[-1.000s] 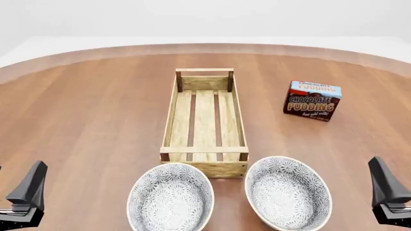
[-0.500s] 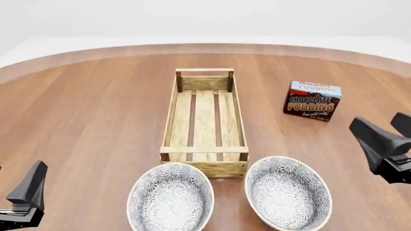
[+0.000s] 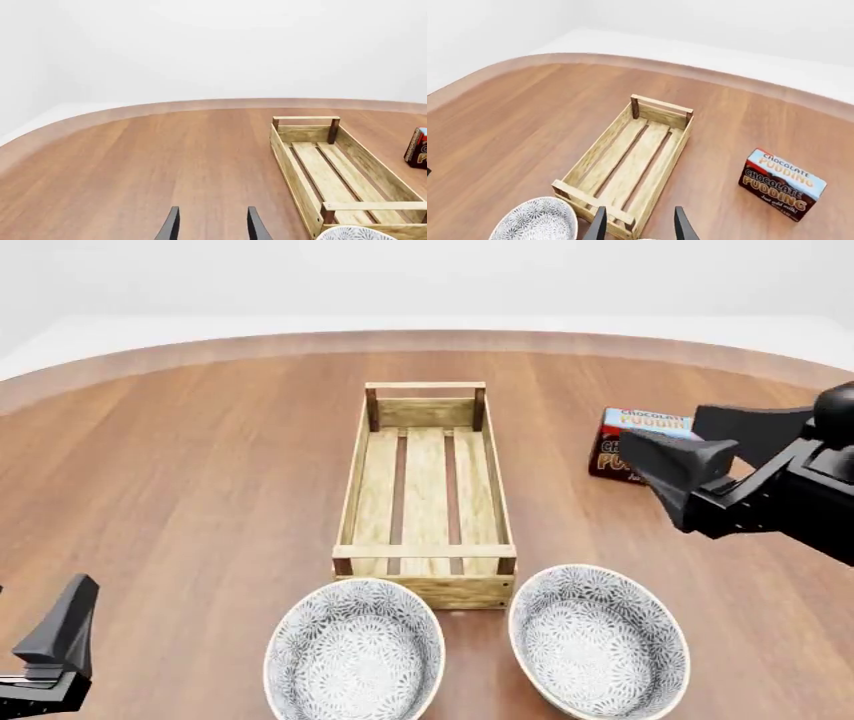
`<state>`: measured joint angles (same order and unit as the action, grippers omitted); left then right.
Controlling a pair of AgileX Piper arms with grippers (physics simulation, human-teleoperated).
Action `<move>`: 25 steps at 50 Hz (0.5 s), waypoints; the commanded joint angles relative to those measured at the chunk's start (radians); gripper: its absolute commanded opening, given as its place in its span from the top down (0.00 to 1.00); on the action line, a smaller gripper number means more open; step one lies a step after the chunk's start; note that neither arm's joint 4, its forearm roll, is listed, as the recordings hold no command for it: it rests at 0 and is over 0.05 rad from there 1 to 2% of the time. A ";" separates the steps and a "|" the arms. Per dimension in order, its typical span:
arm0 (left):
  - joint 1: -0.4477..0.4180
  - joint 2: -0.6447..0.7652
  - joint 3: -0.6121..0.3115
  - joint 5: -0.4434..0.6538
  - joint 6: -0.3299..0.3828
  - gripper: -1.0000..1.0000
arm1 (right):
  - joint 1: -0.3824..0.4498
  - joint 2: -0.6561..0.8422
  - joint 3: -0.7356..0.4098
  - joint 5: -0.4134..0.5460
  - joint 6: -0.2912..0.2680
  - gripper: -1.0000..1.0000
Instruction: Stack the left bowl on the right bowl and place them in the tray.
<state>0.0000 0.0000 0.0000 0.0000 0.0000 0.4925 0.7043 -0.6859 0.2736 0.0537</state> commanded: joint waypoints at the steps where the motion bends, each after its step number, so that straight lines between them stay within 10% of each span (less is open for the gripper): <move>1: 0.000 0.000 0.000 0.000 0.000 0.00 | 0.089 0.104 -0.072 -0.013 -0.021 0.00; 25: 0.000 0.000 0.000 0.000 0.000 0.00 | 0.241 0.175 -0.167 -0.050 -0.039 0.00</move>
<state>0.0000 0.0000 0.0000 0.0000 0.0000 0.6896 0.8683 -0.8268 0.2309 0.0233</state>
